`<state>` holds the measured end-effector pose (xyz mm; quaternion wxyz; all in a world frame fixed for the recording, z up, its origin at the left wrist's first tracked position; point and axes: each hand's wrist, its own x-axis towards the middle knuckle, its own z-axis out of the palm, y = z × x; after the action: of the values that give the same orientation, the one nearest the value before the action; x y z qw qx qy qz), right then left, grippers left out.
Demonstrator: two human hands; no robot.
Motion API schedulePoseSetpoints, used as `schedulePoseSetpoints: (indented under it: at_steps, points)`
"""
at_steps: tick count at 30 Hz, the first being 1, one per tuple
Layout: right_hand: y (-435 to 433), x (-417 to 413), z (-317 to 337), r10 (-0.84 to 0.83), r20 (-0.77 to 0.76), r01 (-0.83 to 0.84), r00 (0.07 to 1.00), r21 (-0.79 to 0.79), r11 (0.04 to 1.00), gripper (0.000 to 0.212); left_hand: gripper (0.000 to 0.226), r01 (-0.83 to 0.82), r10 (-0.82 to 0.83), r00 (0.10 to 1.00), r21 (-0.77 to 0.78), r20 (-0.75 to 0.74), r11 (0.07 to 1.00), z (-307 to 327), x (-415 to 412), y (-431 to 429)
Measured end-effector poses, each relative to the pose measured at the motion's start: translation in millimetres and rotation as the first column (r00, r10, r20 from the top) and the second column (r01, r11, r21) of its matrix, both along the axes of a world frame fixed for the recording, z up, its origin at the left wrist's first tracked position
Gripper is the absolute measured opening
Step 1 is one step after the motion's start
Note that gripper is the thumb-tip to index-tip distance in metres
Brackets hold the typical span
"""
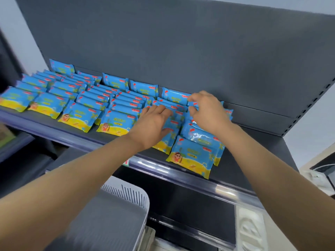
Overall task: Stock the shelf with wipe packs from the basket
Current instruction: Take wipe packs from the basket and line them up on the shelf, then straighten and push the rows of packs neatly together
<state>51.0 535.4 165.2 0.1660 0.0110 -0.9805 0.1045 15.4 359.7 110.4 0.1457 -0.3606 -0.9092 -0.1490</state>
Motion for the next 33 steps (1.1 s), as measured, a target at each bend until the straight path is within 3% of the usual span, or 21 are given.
schedulePoseSetpoints:
  at_steps: [7, 12, 23, 33]
  points:
    - [-90.5, -2.2, 10.9, 0.09, -0.074, -0.08, 0.993, 0.124, 0.989, 0.034, 0.042, -0.076, 0.091, 0.986, 0.109, -0.137, 0.991, 27.7, 8.5, -85.5]
    - [-188.3, 0.2, 31.4, 0.111, -0.162, -0.084, 0.981, 0.166, 0.983, 0.035, 0.038, -0.095, 0.137, 0.967, 0.193, -0.215, 0.977, 52.2, 13.5, -195.5]
    - [-433.3, -18.6, 69.6, 0.153, -0.22, -0.113, 0.963, 0.187, 0.976, 0.04, 0.037, -0.174, 0.228, 0.948, 0.238, -0.222, 0.956, 95.9, 16.6, -463.5]
    - [-514.3, -57.6, 67.9, 0.163, -0.166, -0.133, 0.973, 0.175, 0.976, 0.039, 0.037, -0.18, 0.23, 0.959, 0.271, -0.166, 0.946, 97.7, -8.7, -549.4]
